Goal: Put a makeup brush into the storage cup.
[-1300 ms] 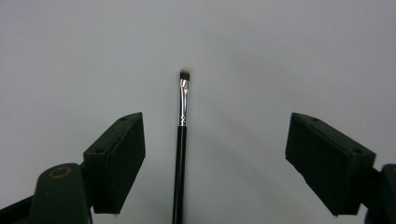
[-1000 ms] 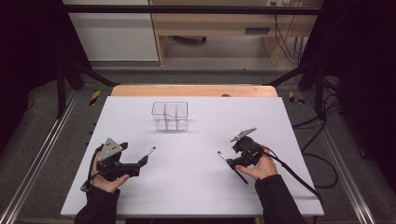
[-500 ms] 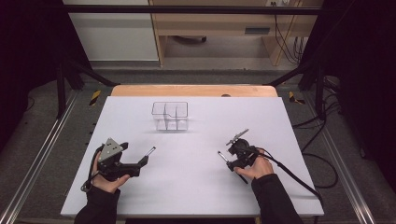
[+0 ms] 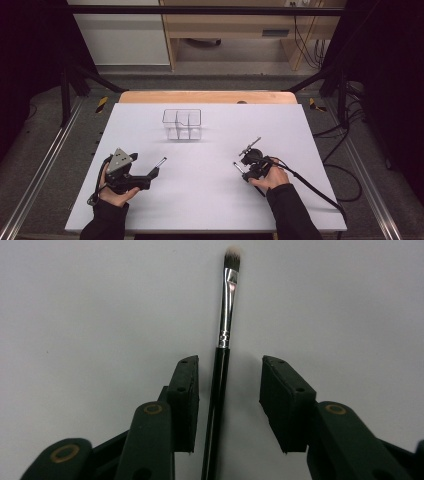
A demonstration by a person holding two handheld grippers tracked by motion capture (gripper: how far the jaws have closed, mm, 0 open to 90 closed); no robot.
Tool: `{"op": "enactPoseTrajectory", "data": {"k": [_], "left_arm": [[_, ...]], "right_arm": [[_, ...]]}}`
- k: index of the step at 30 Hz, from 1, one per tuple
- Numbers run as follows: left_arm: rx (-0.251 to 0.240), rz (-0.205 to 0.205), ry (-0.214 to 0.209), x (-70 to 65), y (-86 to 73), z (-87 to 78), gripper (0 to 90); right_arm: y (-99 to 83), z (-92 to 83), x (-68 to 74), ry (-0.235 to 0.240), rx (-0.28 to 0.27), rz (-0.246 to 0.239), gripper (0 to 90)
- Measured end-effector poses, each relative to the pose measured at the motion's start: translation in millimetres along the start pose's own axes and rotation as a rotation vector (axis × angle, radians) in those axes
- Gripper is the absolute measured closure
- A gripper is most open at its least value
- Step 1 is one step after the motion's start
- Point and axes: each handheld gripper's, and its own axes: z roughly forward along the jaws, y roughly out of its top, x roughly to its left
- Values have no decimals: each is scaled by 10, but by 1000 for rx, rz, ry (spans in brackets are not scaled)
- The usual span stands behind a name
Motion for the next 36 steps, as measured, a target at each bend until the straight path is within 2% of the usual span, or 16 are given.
{"op": "enactPoseTrajectory", "data": {"k": [14, 18, 20, 21, 22, 23, 24, 25, 26, 28, 31, 36], "left_arm": [[6, 3, -4, -3, -3, 9, 66], [8, 3, -4, -5, -5, 14, 67], [10, 5, -5, -3, -6, 17, 67], [9, 3, -6, -3, -7, 21, 67], [10, 2, -6, -2, -8, 23, 67], [11, 1, -6, -2, -10, 26, 68], [12, 1, -6, -1, -11, 27, 67], [13, 1, -6, 0, -13, 29, 67], [14, 1, -6, 0, -13, 30, 68], [17, 5, -6, 0, -15, 34, 67], [22, 7, -5, -9, -18, 44, 67], [26, 10, -5, -19, -20, 53, 67]], "right_arm": [[16, 32, -3, 28, 67, -19, 748], [35, 35, -2, 29, 89, -19, 764], [36, 46, -32, 31, 85, -47, 767], [47, 40, -16, 35, 96, -18, 770], [51, 39, -12, 35, 101, -15, 773], [47, 50, -26, 29, 94, -47, 777], [50, 52, -24, 28, 96, -50, 780], [53, 49, -18, 28, 101, -49, 785], [59, 42, 0, 32, 106, -23, 793], [50, 38, 19, 28, 105, -17, 808], [38, 40, 28, 20, 95, -42, 836], [37, 40, 27, 27, 93, -36, 842]]}}
